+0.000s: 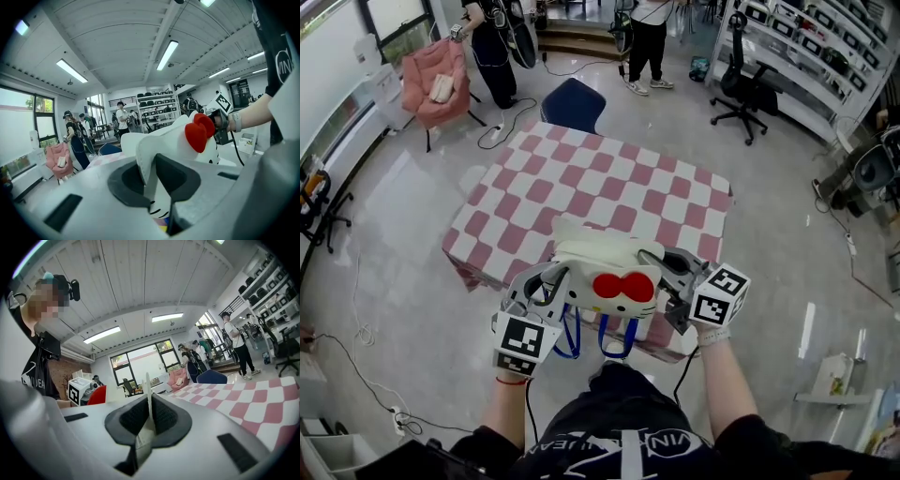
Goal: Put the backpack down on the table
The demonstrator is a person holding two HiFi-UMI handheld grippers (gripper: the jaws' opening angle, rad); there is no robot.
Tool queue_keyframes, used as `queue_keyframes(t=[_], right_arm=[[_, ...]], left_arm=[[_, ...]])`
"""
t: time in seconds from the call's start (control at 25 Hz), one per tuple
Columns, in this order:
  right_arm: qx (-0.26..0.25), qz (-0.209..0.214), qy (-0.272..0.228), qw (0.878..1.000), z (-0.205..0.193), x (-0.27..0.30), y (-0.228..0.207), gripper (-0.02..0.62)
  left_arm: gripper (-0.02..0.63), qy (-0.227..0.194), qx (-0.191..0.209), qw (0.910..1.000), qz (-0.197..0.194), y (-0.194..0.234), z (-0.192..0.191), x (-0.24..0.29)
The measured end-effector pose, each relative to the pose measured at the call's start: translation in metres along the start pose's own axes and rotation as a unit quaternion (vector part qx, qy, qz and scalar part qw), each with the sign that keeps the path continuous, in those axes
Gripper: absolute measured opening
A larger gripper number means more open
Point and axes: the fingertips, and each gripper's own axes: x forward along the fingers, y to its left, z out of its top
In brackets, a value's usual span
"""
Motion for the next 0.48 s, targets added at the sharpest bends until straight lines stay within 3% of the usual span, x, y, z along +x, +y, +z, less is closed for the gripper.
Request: queue_keyframes(t=[0.48], right_arm=[[0.008,0.001,0.008,1.0,0.02,0.023,-0.071,0.011]], left_arm=[[0.058,0.013,-0.013,0.9998,0.001,0.028,0.011,0.068]])
